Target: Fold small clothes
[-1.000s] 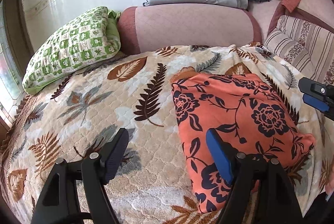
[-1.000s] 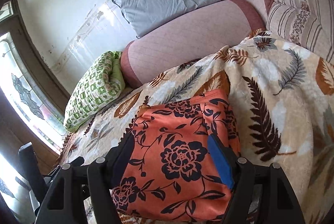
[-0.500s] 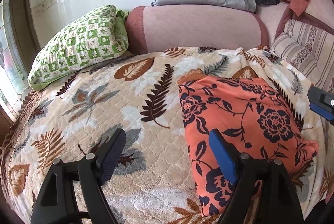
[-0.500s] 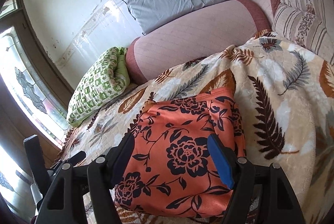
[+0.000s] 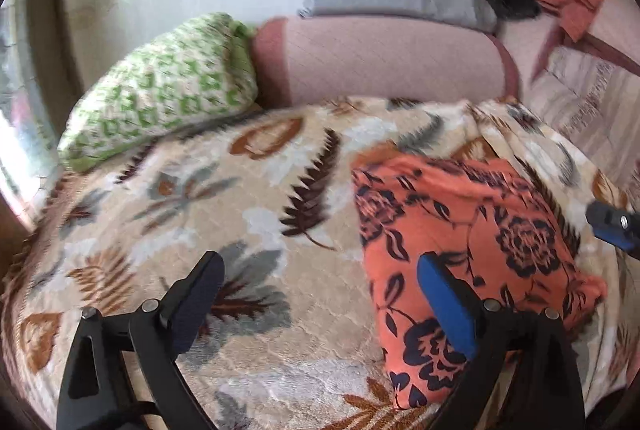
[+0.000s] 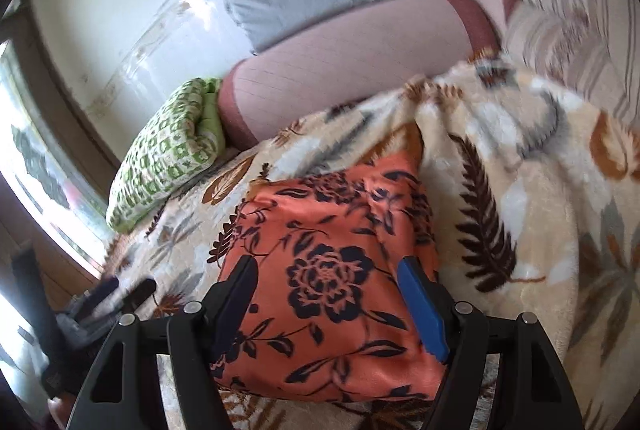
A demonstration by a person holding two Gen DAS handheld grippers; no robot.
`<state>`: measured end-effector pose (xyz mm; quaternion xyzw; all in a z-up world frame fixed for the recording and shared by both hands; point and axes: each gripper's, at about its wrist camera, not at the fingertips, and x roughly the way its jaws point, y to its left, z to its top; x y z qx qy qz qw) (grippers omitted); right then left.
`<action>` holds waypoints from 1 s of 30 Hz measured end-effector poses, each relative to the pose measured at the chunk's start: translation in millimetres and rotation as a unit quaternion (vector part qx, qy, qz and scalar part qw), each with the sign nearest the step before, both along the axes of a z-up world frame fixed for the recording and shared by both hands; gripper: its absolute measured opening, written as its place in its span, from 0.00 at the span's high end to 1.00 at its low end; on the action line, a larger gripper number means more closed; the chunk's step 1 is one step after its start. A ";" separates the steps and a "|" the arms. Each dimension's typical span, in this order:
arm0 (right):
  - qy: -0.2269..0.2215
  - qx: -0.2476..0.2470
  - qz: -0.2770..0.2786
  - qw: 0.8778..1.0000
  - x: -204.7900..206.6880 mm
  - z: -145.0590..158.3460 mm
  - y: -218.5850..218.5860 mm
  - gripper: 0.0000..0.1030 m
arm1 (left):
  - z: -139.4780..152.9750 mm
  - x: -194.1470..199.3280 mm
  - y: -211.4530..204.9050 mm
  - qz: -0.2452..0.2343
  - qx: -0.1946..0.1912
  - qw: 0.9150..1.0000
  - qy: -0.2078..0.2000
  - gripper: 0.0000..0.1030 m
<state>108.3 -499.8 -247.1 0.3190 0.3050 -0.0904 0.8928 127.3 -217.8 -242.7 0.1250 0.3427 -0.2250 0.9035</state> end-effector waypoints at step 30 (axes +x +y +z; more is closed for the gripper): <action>0.102 0.119 0.062 0.986 71.7 -90.3 -29.0 0.40 | -76.4 59.5 -50.2 -0.146 -0.113 0.951 0.250 0.34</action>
